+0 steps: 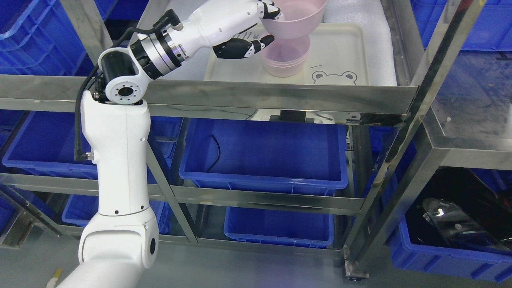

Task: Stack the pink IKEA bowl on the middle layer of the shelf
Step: 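Lower the pink bowl with the left hand onto the stacked pink bowls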

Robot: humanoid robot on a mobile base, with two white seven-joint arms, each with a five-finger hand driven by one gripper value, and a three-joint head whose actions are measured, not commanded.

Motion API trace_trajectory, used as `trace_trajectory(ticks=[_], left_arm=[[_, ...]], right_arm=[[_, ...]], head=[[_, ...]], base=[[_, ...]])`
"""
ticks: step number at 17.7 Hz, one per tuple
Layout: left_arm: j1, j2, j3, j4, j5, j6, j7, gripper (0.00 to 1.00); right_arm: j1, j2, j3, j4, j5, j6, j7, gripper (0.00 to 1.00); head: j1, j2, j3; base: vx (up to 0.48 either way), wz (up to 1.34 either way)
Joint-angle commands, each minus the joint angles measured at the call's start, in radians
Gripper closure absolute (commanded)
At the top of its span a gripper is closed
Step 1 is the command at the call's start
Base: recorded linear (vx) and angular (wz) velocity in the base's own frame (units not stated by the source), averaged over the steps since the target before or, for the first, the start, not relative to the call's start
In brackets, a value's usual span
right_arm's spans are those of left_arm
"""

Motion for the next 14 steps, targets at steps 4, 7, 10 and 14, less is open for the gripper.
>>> trace_trajectory(ticks=[4, 7, 10, 14], left_arm=[[-0.031, 0.073, -0.056, 0.106, -0.152, 0.0, -0.058, 0.97], [-0.096, 0.021, -0.102, 0.182, -0.209, 0.0, -0.053, 0.97], [-0.139, -0.012, -0.133, 0.232, -0.252, 0.0, -0.055, 0.97], [-0.134, -0.012, -0.17, 0.239, -0.27, 0.0, -0.059, 0.97]], right_arm=[[0.023, -0.017, 0.0, -0.017, 0.0, 0.0, 0.0, 0.0], [0.023, -0.017, 0.0, -0.017, 0.0, 0.0, 0.0, 0.0], [0.023, -0.017, 0.0, -0.017, 0.0, 0.0, 0.0, 0.0], [0.023, -0.017, 0.0, -0.017, 0.0, 0.0, 0.0, 0.0]], head=[[0.0, 0.0, 0.0], [0.0, 0.0, 0.0], [0.0, 0.0, 0.0], [0.0, 0.0, 0.0]], base=[[0.081, -0.07], [0.057, 0.0], [0.036, -0.01], [0.008, -0.01]])
